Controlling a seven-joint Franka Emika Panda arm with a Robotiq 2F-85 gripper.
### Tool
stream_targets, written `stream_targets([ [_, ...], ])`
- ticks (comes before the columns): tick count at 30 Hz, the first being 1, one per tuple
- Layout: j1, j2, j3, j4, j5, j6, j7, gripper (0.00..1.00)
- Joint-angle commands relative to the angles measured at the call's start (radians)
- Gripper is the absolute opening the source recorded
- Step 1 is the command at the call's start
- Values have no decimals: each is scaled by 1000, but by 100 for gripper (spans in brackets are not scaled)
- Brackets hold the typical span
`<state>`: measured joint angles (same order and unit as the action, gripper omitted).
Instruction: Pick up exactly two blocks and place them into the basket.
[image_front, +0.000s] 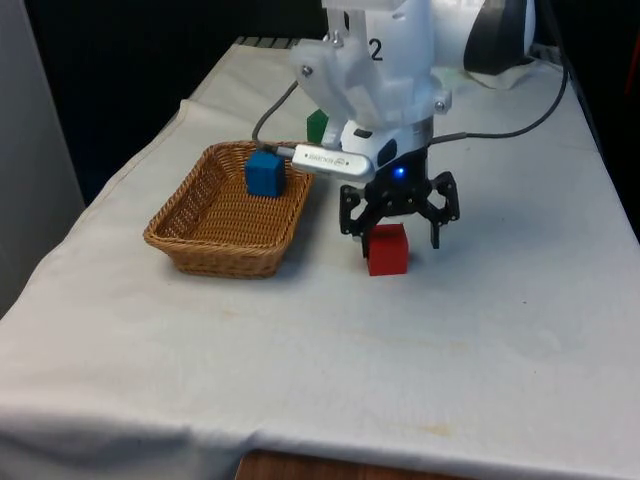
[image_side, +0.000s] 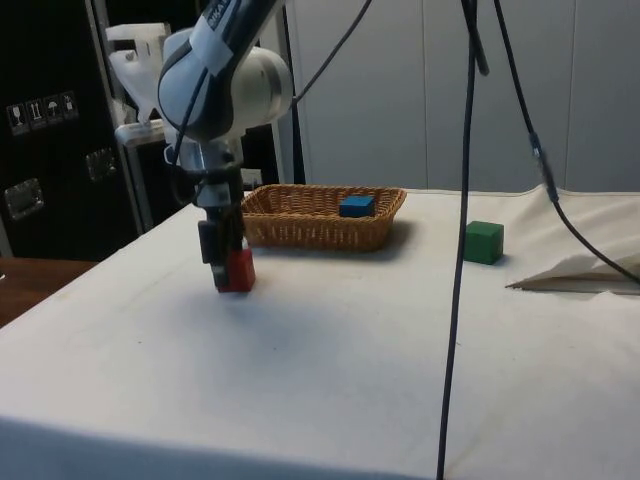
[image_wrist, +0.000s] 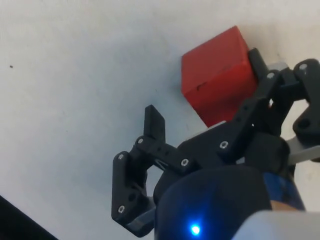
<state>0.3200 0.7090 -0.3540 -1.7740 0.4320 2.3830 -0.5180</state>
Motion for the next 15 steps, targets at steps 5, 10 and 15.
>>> stream_targets([
  [5,0,19,3,9,23,1,-20,68],
  [10,-7,28,12,15,44,6,-37,24],
  [15,-1,26,3,14,34,0,-30,2],
])
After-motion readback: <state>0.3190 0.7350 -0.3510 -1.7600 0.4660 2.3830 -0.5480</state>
